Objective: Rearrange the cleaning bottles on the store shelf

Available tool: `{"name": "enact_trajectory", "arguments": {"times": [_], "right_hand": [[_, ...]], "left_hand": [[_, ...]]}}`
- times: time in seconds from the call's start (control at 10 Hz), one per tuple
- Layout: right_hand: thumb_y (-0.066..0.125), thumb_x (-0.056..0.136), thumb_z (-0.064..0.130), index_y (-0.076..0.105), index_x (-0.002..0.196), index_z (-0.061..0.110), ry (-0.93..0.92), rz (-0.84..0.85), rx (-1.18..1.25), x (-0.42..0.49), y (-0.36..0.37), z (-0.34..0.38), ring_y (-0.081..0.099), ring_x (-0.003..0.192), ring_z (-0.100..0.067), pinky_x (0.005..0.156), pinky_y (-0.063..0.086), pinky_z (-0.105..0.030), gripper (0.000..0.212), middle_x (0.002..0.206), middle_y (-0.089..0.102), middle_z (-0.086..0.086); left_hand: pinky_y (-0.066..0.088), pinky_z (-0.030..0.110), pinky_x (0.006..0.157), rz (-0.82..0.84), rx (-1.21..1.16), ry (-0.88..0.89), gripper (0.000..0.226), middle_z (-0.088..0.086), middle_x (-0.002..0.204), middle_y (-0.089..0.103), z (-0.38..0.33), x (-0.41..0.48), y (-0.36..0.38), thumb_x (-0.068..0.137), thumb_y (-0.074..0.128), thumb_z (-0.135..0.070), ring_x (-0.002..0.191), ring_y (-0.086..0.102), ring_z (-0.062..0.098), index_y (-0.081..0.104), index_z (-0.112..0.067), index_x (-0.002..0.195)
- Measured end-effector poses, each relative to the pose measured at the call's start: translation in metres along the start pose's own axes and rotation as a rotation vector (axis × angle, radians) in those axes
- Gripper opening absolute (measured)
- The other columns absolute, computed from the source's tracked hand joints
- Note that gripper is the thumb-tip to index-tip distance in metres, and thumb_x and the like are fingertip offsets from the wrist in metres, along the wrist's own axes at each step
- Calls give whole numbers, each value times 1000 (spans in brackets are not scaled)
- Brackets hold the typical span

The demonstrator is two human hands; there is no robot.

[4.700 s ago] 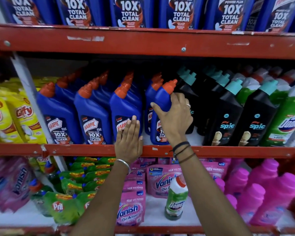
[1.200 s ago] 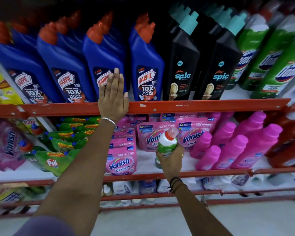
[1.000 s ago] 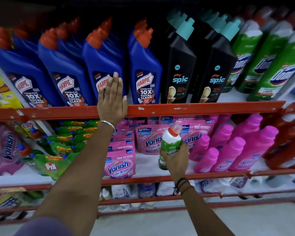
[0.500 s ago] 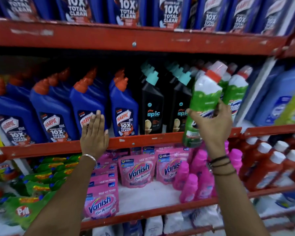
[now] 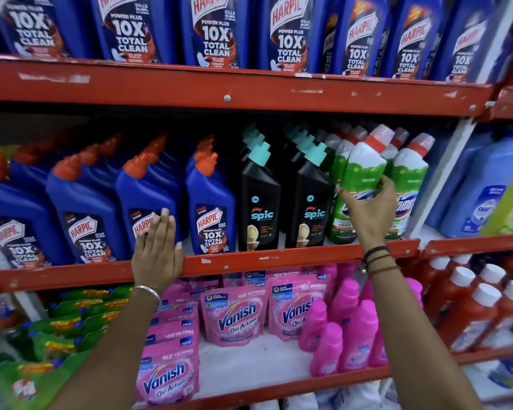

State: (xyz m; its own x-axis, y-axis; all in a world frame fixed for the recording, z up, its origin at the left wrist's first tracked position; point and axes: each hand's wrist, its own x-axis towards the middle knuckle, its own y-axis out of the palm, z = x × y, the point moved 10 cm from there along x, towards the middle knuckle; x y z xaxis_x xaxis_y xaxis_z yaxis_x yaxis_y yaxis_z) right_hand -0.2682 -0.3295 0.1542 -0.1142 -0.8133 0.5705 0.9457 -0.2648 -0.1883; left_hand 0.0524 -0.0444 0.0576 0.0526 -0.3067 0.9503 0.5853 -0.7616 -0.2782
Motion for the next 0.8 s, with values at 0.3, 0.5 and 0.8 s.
{"name": "enact_trajectory", "arguments": {"times": [0.3, 0.5, 0.8], "right_hand": [[78, 73, 44, 35, 141, 4, 39, 82, -138, 7, 12, -22, 45, 128, -30, 100, 43, -47, 90, 142, 45, -13], [68, 80, 52, 26, 146, 8, 20, 112, -275, 2, 19, -20, 46, 125, -34, 90, 49, -50, 90, 139, 43, -17], [45, 97, 46, 26, 142, -3, -177, -34, -127, -42, 12, 22, 36, 128, -38, 101, 41, -55, 69, 142, 33, -23]], "left_hand": [[-2, 35, 119, -4, -14, 0, 65, 2, 161, -1, -1, 0, -1, 95, 30, -27, 148, 0, 15, 8, -7, 152], [-3, 35, 119, -26, 7, 8, 66, 2, 161, -1, -1, 0, -3, 95, 32, -26, 148, -1, 16, 7, -7, 153], [-4, 40, 118, -57, -92, -68, 58, -3, 161, -5, -11, 23, -29, 102, 22, -31, 147, -2, 13, 0, -14, 153]]}}
